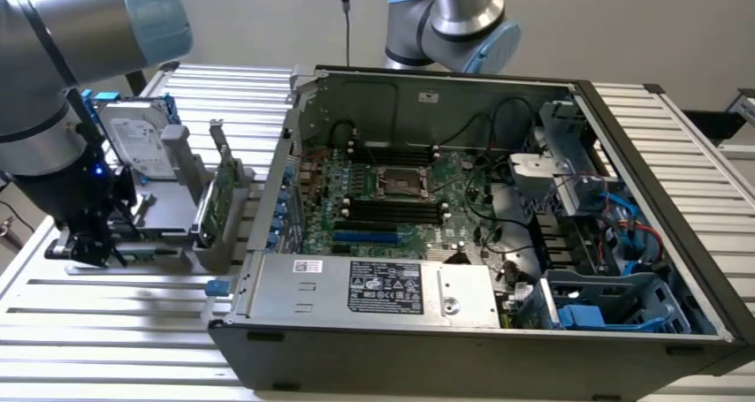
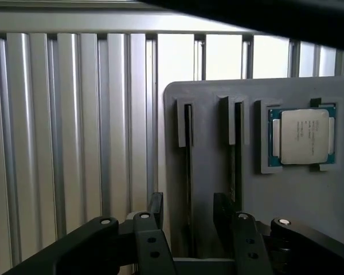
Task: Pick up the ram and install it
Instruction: 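Pick up the ram and move it above insertion slot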
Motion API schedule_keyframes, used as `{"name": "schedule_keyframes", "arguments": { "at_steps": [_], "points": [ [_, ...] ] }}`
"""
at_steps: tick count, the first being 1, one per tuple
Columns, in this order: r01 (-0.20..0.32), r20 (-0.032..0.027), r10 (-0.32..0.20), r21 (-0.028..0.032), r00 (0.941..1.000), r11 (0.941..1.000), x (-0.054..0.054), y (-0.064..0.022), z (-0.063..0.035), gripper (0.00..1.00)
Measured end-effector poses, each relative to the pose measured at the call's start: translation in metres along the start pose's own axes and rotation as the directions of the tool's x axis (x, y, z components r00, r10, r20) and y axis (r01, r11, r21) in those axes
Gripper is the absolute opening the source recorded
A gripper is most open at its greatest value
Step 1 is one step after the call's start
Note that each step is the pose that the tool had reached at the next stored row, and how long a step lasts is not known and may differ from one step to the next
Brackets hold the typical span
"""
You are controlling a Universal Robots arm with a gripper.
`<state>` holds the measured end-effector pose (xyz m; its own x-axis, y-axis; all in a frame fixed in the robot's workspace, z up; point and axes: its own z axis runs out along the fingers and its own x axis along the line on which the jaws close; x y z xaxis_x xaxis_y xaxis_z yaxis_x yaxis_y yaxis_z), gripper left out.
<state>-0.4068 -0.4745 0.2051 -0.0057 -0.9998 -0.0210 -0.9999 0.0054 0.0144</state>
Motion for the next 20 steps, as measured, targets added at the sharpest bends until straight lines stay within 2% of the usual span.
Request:
{"name": "schedule_keyframes", "arguments": {
  "at_steps": [3,7,10,13,20],
  "points": [
    [0.007,0.0001,-0.007,-0.0050,1.0000,1.0000,0.0001,-0.0001,0.0033,0.48],
    [0.015,0.0000,-0.015,-0.0173,0.9999,0.9997,0.0001,-0.0028,0.0051,0.48],
    [0.020,0.0000,-0.020,-0.0228,0.9998,0.9995,0.0001,-0.0062,0.0055,0.48],
    [0.028,-0.0001,-0.028,-0.0255,0.9996,0.9993,-0.0001,-0.0066,0.0056,0.48],
    [0.053,-0.0004,-0.053,-0.0261,0.9986,0.9983,-0.0021,-0.0069,0.0058,0.48]
  ]
}}
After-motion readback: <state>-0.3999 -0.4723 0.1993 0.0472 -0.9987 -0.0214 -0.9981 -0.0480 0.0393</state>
